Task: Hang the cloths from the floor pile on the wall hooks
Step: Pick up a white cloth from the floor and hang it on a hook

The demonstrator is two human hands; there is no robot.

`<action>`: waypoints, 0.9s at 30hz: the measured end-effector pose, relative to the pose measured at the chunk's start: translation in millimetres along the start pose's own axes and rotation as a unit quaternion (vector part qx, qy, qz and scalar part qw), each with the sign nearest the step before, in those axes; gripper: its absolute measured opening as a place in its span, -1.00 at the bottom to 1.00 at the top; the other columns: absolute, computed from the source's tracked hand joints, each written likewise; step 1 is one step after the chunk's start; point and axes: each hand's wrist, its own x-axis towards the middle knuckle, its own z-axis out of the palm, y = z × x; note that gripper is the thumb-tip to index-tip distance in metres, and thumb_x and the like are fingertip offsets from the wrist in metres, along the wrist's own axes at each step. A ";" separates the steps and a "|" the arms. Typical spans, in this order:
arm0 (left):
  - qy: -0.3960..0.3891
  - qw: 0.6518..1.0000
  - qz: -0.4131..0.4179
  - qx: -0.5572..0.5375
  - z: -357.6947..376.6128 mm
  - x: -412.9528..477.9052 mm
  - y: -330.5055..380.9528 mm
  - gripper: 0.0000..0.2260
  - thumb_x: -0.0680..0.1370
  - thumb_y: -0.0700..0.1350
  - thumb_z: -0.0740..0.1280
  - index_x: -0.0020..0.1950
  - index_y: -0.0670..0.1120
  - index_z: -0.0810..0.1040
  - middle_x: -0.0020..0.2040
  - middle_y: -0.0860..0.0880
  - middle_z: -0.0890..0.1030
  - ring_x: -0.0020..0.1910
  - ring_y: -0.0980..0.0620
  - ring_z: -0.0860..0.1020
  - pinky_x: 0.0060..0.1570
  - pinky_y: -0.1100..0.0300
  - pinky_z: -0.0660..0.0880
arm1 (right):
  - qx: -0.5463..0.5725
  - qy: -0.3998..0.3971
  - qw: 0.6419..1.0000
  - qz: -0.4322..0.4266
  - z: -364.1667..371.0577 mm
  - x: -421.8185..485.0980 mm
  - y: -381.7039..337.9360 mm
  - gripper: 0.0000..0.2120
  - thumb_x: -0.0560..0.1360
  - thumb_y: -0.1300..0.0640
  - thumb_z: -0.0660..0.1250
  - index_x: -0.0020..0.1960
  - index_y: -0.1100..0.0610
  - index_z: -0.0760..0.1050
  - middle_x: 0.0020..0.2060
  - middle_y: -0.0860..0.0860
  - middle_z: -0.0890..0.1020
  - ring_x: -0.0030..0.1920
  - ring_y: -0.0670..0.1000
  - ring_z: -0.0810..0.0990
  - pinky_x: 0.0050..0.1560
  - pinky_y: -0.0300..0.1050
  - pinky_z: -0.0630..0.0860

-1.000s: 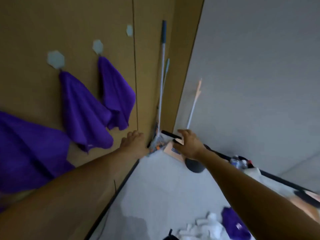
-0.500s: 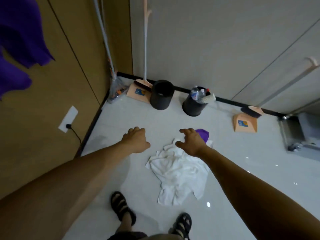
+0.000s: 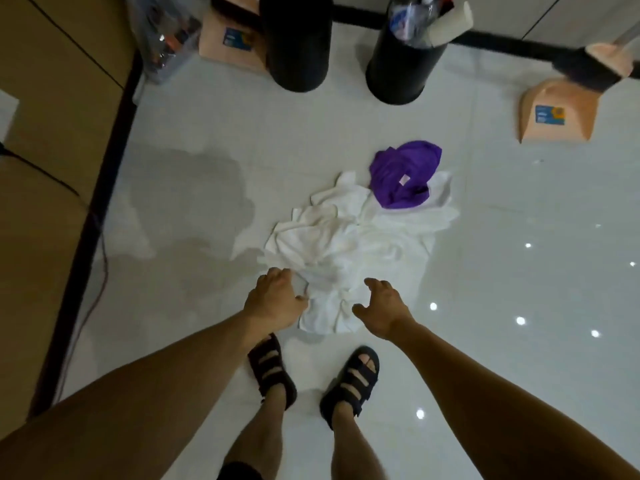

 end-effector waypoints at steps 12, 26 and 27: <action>0.003 0.998 -0.009 -0.057 180.4 204.0 -72.1 -0.50 0.49 0.05 0.28 0.39 -0.07 0.32 0.36 -0.08 0.34 0.30 -0.11 0.37 0.09 0.11 0.33 | 0.198 0.120 0.969 0.088 133.1 270.8 64.3 -0.19 0.43 0.04 0.42 0.53 0.16 0.07 0.45 0.13 0.25 0.40 0.21 0.33 0.36 0.14 0.35; 0.010 0.986 0.032 -0.165 44.0 106.5 -44.6 -0.24 0.43 0.01 0.41 0.54 0.04 0.09 0.49 -0.03 0.21 0.43 -0.06 0.28 0.34 0.08 0.32 | 0.208 0.090 0.971 -0.082 49.4 114.1 -28.5 -0.90 0.43 0.22 0.30 -0.19 0.06 0.43 -0.10 0.11 0.57 -0.05 0.16 0.56 -0.06 -0.04 0.50; 0.003 0.984 0.048 -0.171 18.8 91.0 -34.7 -0.18 0.41 0.01 0.43 0.55 0.07 0.04 0.51 -0.01 0.17 0.44 -0.03 0.26 0.34 0.13 0.29 | 0.227 0.079 0.966 -0.093 27.6 90.2 -38.7 -0.88 0.42 0.28 0.31 -0.13 0.09 0.46 -0.07 0.11 0.57 -0.05 0.14 0.56 -0.03 -0.05 0.51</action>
